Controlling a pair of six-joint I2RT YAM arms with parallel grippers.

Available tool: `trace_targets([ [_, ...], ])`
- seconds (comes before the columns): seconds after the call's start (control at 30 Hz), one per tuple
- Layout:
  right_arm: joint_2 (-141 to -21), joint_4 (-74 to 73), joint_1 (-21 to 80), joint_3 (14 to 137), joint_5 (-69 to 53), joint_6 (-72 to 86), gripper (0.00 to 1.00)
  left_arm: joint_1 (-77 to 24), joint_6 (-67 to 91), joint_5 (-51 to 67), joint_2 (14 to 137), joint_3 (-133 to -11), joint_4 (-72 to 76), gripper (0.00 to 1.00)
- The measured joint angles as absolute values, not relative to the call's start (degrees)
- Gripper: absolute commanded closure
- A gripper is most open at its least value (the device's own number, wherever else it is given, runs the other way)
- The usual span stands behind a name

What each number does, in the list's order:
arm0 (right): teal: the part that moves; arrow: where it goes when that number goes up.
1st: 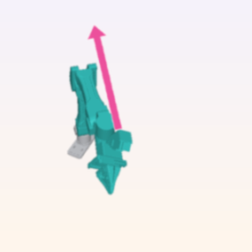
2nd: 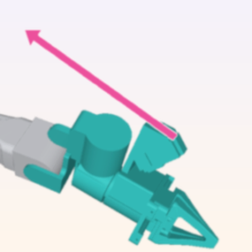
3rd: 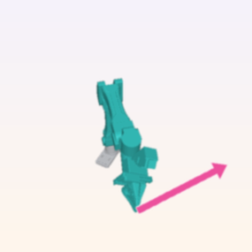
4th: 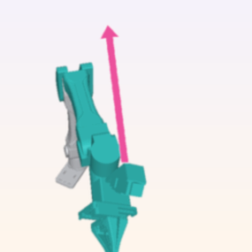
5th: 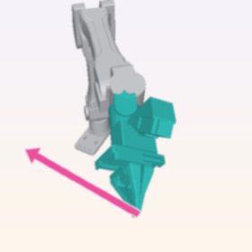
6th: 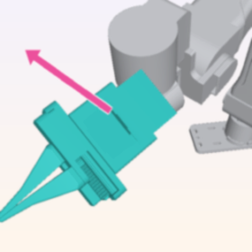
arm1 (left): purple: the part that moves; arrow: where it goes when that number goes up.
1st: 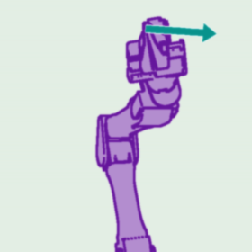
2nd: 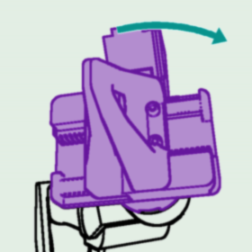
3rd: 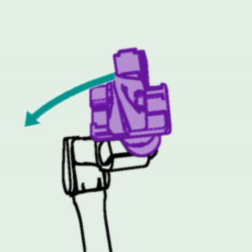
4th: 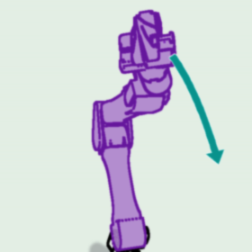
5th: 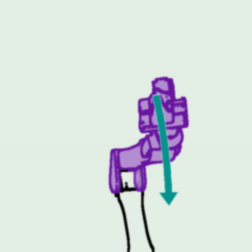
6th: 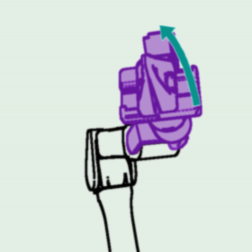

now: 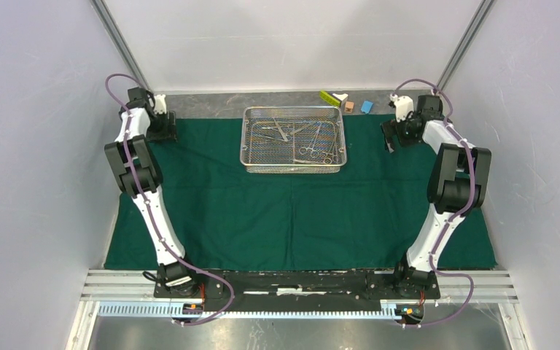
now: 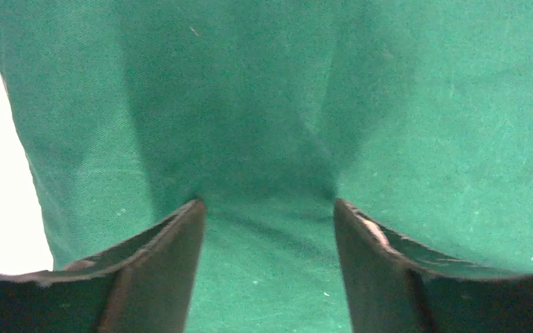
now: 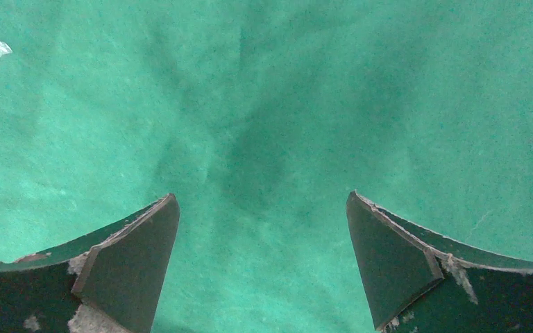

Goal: Open and lay out the surgical kit
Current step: Smooth out the surgical kit at the center of the board.

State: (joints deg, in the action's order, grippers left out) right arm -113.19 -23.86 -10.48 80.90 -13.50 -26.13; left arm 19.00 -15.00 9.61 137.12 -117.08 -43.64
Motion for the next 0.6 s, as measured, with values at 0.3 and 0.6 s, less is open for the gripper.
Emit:
trace_targets([
  [0.3, -117.7, -21.5, -6.6, 87.7, -17.0, -21.6, 0.02, 16.7, -13.0, 10.6, 130.5, -106.2, -36.6, 0.03],
  [0.6, -124.9, -20.8, -2.4, 91.4, -15.4, -20.4, 0.02, 6.5, -13.0, 8.3, 129.6, -105.5, -32.8, 0.02],
])
